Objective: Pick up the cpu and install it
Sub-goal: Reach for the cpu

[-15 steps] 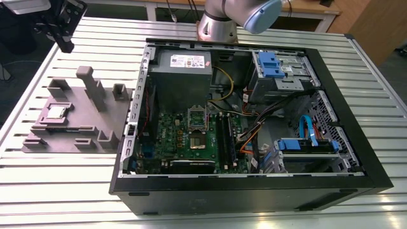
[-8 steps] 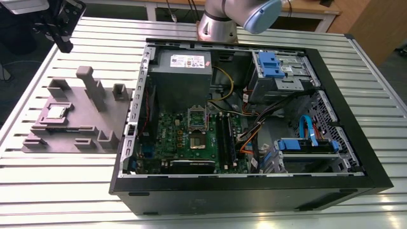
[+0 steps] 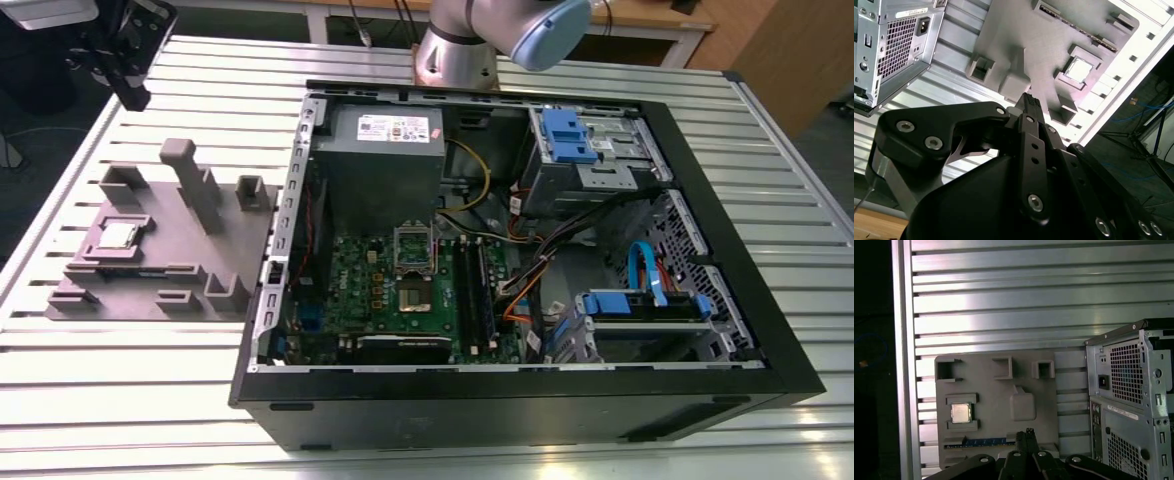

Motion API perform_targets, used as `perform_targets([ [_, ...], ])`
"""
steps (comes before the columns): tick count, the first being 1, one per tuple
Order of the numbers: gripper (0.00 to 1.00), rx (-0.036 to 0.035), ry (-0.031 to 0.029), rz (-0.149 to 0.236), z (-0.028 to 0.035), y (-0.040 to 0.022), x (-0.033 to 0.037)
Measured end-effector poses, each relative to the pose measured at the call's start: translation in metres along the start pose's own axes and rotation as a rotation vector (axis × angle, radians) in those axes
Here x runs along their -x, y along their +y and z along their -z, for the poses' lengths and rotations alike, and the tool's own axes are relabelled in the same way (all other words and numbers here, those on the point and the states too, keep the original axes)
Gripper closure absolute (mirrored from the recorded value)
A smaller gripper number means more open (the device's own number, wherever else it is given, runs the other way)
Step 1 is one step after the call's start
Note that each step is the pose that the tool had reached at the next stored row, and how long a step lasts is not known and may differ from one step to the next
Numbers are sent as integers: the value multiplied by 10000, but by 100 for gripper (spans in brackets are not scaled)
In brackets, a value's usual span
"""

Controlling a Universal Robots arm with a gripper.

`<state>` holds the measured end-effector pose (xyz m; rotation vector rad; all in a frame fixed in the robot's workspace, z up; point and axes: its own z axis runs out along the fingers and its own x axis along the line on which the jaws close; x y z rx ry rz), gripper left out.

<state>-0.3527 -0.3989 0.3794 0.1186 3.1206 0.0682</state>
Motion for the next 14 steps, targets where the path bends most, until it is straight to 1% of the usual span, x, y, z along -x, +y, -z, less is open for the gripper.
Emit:
perform_targets([
  [14,89,-1,5,1,-3,-4,-48],
])
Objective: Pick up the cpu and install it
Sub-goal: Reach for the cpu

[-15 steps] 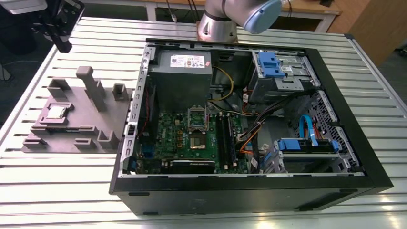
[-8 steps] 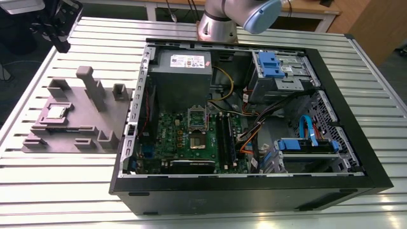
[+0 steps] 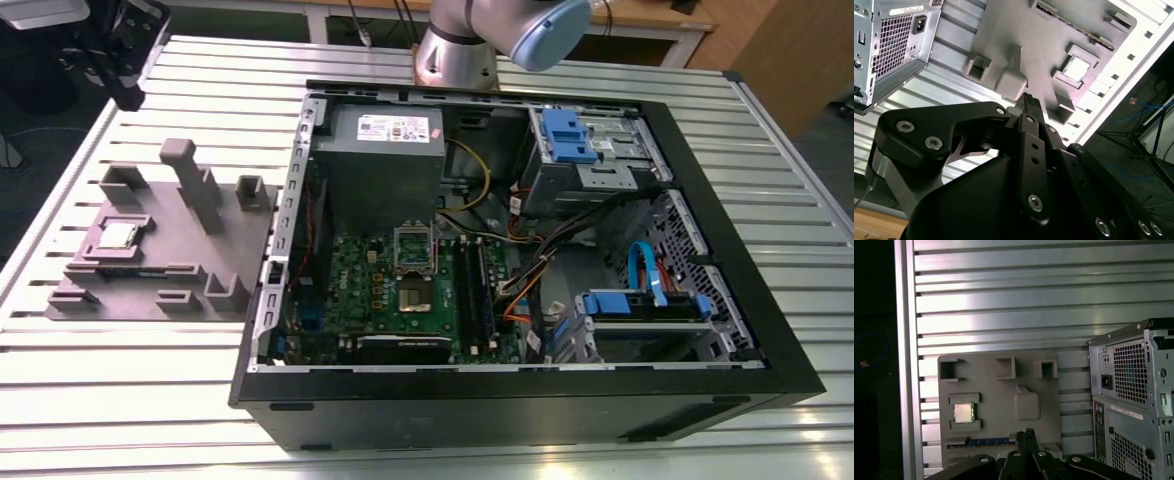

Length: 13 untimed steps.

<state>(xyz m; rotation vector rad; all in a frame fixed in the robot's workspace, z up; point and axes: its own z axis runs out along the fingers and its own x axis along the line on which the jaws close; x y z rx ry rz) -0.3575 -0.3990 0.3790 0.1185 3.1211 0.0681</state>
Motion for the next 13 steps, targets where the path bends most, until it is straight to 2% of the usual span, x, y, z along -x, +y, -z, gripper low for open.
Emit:
perform_targets([
  [13,89,0,1,-1,-2,-3,-39],
])
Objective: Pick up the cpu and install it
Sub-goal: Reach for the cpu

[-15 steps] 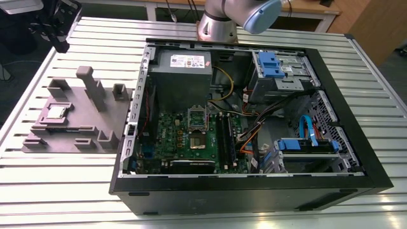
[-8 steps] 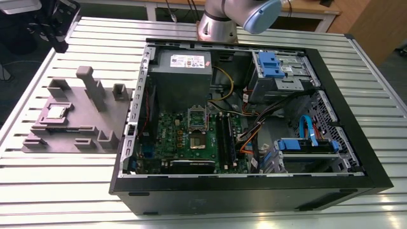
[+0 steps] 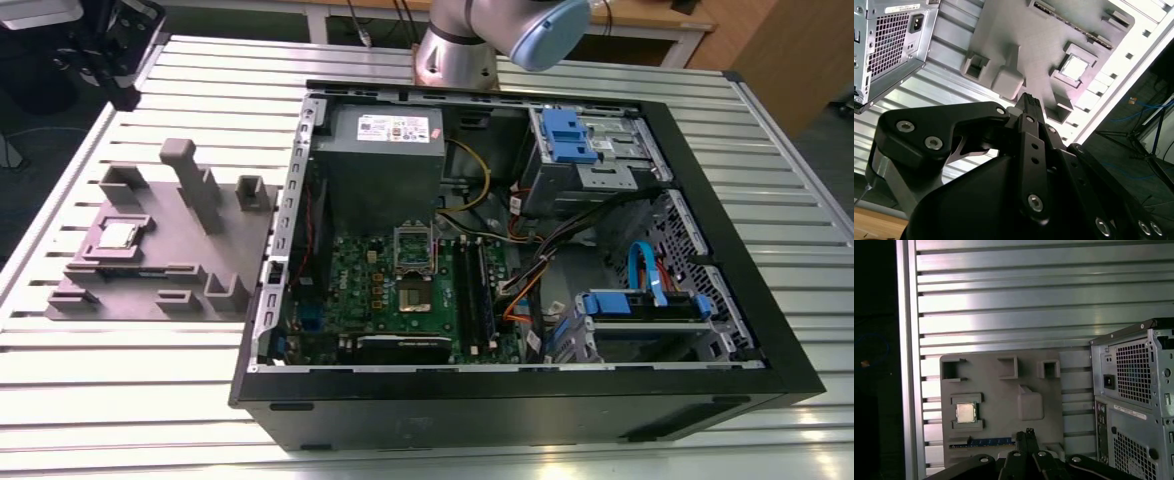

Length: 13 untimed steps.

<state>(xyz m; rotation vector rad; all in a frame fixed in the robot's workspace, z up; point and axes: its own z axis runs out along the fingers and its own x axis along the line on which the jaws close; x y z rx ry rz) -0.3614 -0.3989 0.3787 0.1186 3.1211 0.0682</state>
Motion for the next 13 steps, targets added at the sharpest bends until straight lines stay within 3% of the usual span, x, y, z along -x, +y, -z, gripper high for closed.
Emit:
perform_targets([
  [13,89,-1,6,0,-2,-2,-27],
])
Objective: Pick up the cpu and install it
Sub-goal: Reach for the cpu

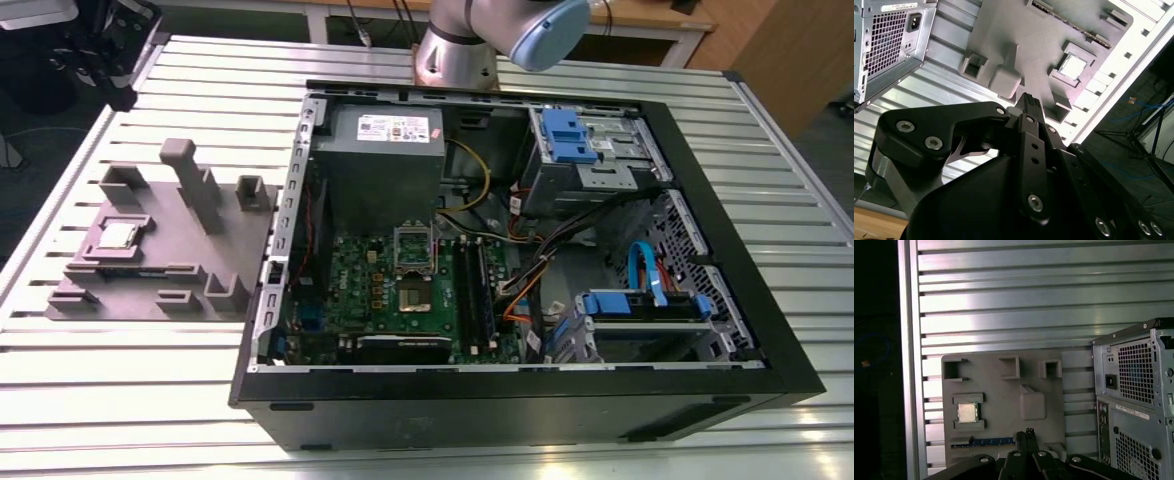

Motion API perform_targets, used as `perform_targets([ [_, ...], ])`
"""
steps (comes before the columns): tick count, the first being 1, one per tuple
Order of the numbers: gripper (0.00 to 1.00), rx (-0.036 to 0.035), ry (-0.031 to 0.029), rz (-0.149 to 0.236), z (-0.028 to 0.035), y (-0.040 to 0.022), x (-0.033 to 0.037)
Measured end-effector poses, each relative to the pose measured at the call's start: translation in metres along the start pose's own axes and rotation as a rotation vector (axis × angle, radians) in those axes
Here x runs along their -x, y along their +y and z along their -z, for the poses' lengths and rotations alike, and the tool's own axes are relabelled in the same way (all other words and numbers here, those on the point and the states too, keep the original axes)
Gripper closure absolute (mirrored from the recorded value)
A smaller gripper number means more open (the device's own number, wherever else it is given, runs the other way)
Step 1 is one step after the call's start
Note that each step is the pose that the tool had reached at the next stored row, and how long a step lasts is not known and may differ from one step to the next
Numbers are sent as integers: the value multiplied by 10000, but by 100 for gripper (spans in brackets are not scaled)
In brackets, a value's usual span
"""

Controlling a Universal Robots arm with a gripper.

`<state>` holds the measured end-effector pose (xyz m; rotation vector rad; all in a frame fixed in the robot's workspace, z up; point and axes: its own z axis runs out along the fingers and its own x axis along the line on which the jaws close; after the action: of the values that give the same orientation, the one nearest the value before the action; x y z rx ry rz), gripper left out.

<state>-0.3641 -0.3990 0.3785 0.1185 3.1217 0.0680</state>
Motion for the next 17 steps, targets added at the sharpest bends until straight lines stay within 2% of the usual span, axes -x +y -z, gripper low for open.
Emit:
perform_targets([
  [17,89,-1,17,-2,-5,-3,-46],
])
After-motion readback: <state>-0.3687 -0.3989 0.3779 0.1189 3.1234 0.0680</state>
